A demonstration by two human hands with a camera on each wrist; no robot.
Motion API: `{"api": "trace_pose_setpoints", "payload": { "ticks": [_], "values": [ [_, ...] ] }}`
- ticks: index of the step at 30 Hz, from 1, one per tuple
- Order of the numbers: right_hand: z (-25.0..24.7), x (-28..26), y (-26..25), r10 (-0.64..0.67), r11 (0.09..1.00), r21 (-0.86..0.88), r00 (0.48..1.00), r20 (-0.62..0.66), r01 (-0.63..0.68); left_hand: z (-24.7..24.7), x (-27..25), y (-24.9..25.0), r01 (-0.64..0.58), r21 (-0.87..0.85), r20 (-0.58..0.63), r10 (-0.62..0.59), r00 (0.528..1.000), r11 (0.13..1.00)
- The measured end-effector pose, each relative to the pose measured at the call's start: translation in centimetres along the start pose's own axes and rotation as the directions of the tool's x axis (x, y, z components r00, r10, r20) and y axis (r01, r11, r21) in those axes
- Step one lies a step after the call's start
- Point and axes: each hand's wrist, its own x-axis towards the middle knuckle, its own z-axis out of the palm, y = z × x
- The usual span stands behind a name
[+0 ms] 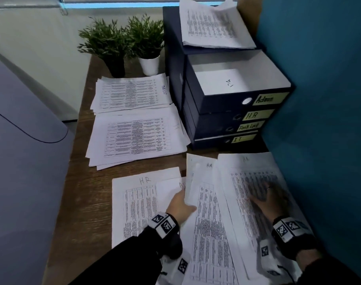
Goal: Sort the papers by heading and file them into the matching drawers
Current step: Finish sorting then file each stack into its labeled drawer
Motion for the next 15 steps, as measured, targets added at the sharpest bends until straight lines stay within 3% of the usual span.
{"api": "trace_pose_setpoints", "payload": {
  "ticks": [3, 9, 11, 15],
  "values": [
    [-0.4, 0.0, 0.7, 0.104, 0.994, -0.022, 0.994, 0.033, -0.103, -0.7, -0.1, -0.5, 0.018, -0.124, -0.077, -0.027, 0.997, 0.992],
    [-0.3, 0.4, 0.5, 0.116, 0.991, 0.063, 0.993, 0.024, -0.117, -3.3, -0.2, -1.5, -0.019, -0.247, -0.233, -0.040, 0.972, 0.969],
    [-0.4, 0.6, 0.5, 0.115, 0.985, 0.129, 0.993, -0.030, -0.110, -3.8, 0.0, -1.9, -0.030, -0.269, -0.277, -0.047, 0.960, 0.963],
    [-1.6, 0.2, 0.0, 0.156, 0.979, 0.140, 0.986, -0.060, -0.146, -3.7, 0.2, -2.5, -0.036, -0.312, -0.310, -0.066, 0.949, 0.949]
  ]
}}
